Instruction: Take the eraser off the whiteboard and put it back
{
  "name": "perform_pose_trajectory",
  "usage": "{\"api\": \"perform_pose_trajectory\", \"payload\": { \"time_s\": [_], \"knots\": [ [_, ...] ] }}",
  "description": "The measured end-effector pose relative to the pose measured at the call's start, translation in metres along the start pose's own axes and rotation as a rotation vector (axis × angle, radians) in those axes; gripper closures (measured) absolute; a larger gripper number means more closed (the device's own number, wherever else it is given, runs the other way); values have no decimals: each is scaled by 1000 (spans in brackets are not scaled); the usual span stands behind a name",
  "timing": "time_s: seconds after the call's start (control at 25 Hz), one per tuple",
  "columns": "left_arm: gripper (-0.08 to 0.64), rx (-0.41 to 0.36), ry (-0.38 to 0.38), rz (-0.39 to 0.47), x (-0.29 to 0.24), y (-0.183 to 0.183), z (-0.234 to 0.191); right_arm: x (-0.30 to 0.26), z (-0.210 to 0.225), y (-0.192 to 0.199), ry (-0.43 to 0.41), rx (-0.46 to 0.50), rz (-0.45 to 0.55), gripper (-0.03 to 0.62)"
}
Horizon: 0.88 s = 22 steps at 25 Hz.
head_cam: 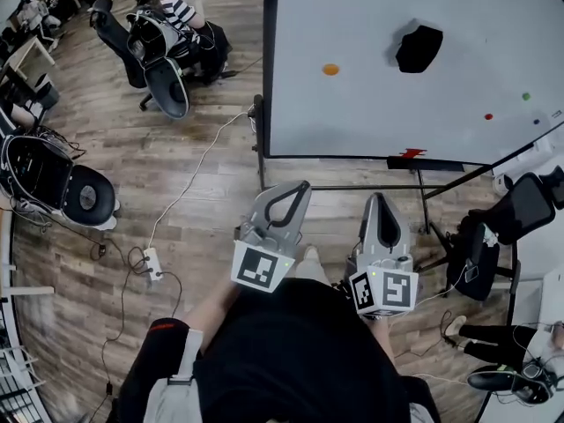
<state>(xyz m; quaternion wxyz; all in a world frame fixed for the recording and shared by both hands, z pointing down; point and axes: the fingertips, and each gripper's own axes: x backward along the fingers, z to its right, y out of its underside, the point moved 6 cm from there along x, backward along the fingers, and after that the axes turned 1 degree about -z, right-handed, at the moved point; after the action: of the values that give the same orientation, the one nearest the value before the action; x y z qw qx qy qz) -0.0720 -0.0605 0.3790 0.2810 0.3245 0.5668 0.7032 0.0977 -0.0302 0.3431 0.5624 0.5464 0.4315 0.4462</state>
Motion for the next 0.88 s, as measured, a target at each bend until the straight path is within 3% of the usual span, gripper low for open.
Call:
{"api": "perform_pose_trajectory", "payload": {
  "time_s": [0.36, 0.88],
  "knots": [
    [557, -8, 1, 28, 6, 0, 3, 14, -16, 16, -29, 11, 6, 589],
    [557, 28, -15, -13, 17, 9, 0, 14, -38, 29, -136, 22, 17, 589]
  ]
}}
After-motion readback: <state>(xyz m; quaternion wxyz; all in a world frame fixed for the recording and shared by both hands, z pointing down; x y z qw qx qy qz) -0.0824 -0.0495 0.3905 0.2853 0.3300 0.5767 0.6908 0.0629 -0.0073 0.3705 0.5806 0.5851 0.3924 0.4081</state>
